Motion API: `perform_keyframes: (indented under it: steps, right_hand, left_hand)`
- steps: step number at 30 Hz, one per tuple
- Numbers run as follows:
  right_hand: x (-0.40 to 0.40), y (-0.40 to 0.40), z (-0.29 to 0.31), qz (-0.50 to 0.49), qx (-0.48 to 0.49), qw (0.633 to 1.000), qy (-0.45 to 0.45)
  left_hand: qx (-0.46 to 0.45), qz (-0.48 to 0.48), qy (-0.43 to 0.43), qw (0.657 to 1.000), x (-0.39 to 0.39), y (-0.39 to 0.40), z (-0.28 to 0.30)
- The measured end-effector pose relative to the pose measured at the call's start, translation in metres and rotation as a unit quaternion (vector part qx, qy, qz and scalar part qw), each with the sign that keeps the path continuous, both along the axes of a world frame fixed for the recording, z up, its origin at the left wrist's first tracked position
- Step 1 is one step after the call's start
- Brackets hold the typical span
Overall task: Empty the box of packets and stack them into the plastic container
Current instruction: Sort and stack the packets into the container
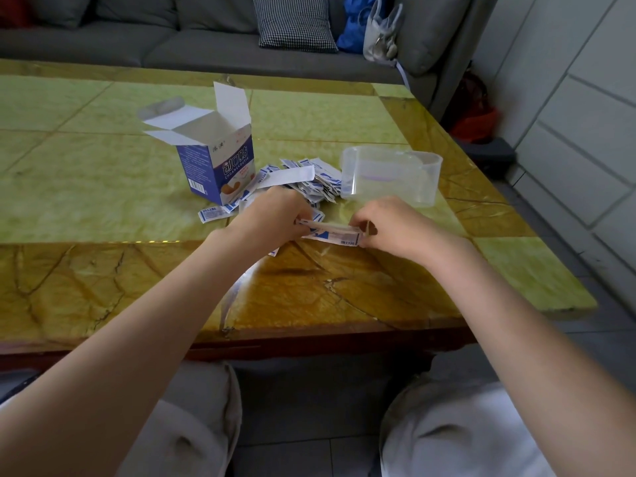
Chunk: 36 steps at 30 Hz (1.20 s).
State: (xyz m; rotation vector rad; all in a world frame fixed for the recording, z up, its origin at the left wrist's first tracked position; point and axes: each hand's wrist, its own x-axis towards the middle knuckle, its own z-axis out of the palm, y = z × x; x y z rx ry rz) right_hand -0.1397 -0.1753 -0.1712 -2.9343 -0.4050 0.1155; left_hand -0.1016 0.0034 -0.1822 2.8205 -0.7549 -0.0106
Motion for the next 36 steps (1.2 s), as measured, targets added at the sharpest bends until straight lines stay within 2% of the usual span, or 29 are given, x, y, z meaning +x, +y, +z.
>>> perform_keyframes:
  steps: [4,7,13,17,21,26,36]
  right_hand:
    - [-0.003,-0.003,0.005,-0.016,0.071,0.997,0.025]
    - [-0.002,0.0,0.002,-0.019,0.088,0.995,0.038]
    - [-0.004,0.005,0.003,-0.04,0.153,0.987,0.023]
    - [-0.004,0.013,-0.003,-0.008,0.057,0.998,0.004]
    - [0.001,0.008,-0.005,-0.013,0.009,0.999,-0.038]
    - [0.001,0.008,-0.007,-0.034,0.021,0.999,-0.017]
    - [0.0,0.01,-0.003,-0.006,0.072,0.997,0.021]
  left_hand:
    - [0.023,0.004,-0.004,1.0,0.001,0.001,0.001]
    - [0.023,0.001,-0.006,1.0,0.0,0.001,0.0]
    - [0.083,-0.015,-0.031,0.996,-0.004,-0.004,0.002]
    - [0.11,-0.03,-0.051,0.992,-0.006,-0.007,0.002]
    - [0.091,-0.018,-0.003,0.996,-0.006,-0.003,0.005]
    - [0.024,0.008,0.029,0.999,-0.006,0.004,0.01]
    - [0.021,0.011,0.018,1.0,-0.006,0.003,0.007]
